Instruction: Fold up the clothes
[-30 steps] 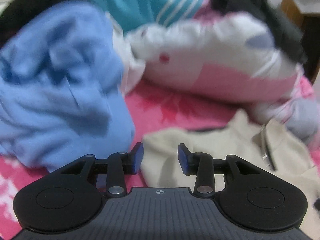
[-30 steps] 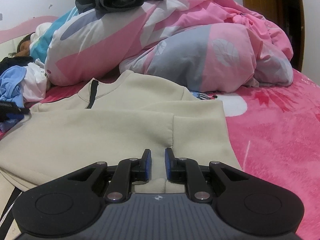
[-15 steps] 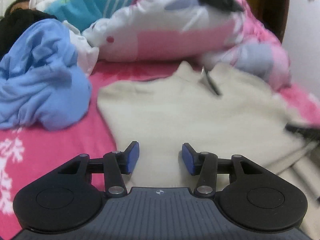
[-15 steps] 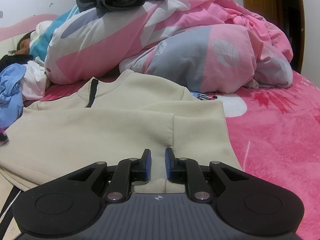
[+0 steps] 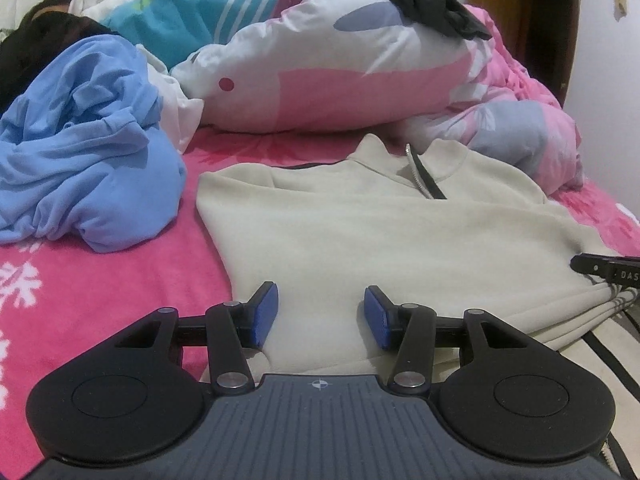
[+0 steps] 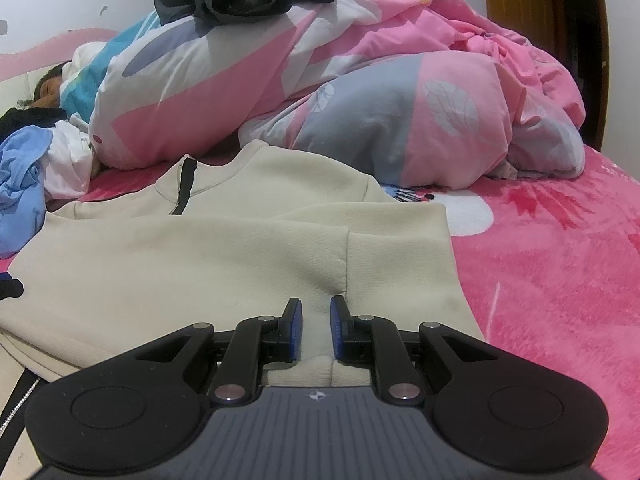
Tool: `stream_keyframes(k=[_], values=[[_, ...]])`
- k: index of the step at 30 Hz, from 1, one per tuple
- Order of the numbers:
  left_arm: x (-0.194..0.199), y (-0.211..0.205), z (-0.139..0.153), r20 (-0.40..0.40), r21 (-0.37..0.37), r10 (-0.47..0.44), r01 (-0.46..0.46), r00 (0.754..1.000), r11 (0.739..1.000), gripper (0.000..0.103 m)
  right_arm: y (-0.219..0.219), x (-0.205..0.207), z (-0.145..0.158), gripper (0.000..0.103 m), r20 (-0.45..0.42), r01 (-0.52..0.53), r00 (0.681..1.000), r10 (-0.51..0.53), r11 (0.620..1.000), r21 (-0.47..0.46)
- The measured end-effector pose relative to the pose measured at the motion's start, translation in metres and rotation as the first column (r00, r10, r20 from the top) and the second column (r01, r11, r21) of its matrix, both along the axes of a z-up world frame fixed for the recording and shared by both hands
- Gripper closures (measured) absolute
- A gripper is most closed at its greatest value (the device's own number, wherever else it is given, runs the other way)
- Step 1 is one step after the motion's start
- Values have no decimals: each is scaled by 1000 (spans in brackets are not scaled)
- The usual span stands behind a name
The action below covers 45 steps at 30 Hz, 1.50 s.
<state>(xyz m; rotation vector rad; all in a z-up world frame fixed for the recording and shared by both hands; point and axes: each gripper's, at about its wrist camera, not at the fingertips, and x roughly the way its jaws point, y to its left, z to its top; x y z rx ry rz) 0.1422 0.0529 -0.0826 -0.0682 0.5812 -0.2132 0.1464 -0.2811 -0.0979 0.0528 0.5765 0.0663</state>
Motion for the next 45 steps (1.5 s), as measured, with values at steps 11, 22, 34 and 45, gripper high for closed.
stream_keyframes(k=[11, 22, 34, 45], values=[[1, 2, 1, -4, -8, -1, 1, 1000, 1000, 55, 15, 0, -1, 86, 0, 6, 1000, -6, 994, -108], [0, -5, 4, -12, 24, 26, -26, 1000, 999, 54, 24, 0, -2, 85, 10, 9, 1000, -7, 982, -187], [0, -12, 8, -25, 37, 68, -67, 997, 997, 40, 27, 0, -2, 84, 10, 7, 1000, -5, 974, -226], [0, -28, 8, -40, 80, 71, -67, 997, 995, 0, 26, -1, -3, 84, 17, 6, 1000, -3, 978, -208]])
